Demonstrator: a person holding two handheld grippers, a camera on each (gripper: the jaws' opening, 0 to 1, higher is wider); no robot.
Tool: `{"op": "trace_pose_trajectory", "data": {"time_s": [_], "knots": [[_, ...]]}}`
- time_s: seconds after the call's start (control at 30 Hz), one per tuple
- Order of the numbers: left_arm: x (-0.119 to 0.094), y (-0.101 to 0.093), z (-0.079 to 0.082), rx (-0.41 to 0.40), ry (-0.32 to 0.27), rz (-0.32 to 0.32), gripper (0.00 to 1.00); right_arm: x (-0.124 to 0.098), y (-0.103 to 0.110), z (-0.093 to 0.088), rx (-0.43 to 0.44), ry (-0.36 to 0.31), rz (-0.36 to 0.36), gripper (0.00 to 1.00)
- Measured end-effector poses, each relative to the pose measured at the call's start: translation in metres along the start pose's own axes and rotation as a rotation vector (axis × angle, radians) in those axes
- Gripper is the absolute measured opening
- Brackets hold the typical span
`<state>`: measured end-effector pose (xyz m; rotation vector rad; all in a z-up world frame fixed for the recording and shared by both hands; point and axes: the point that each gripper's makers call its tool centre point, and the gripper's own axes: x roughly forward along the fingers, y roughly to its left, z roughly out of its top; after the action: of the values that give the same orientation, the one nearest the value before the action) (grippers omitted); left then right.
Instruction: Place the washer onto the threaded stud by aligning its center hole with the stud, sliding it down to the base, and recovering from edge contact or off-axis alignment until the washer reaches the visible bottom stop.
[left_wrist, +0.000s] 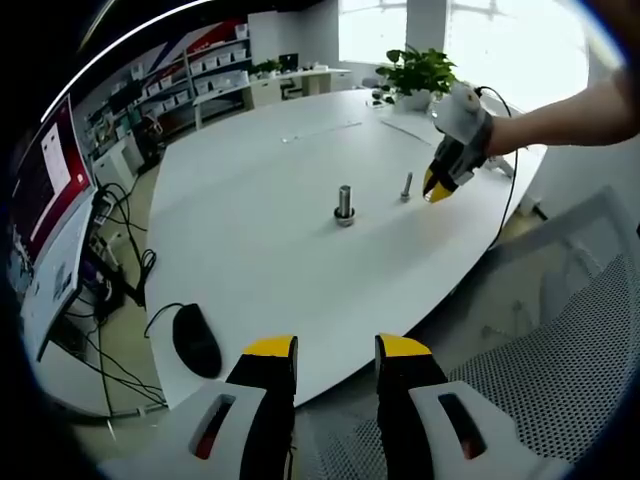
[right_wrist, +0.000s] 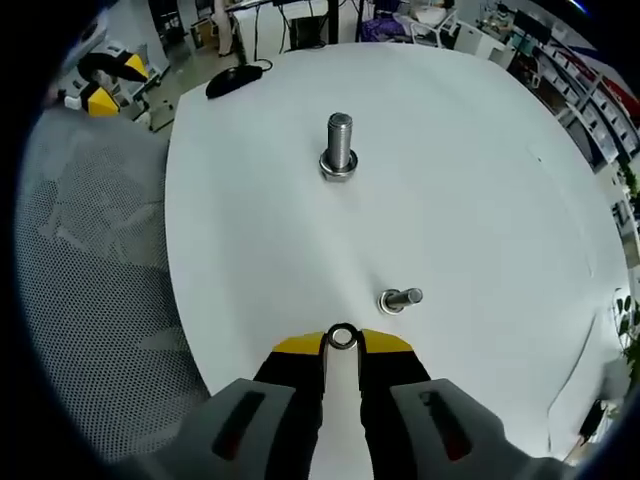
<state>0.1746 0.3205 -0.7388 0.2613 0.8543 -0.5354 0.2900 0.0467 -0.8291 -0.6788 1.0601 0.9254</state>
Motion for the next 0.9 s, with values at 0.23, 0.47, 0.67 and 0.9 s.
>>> {"op": "trace_pose_trajectory", "data": {"time_s": [0.23,0.47,0.67,0.9], "knots": [[0.0,0.0,0.0,-0.002,-0.001,0.001,0.29,-0.005,-0.01,0.007,0.002,-0.016,-0.01,0.14],[0.0,0.001,0.0,-0.003,0.0,0.0,0.29,-0.009,-0.021,0.014,0.026,-0.032,-0.019,0.14],[0.001,0.001,0.0,-0.003,0.004,0.0,0.29,-0.019,-0.026,0.021,-0.009,-0.03,-0.054,0.14],[0.001,0.0,-0.001,0.0,0.01,-0.004,0.29,-0.021,-0.026,0.027,-0.033,-0.028,-0.057,0.14]]}}
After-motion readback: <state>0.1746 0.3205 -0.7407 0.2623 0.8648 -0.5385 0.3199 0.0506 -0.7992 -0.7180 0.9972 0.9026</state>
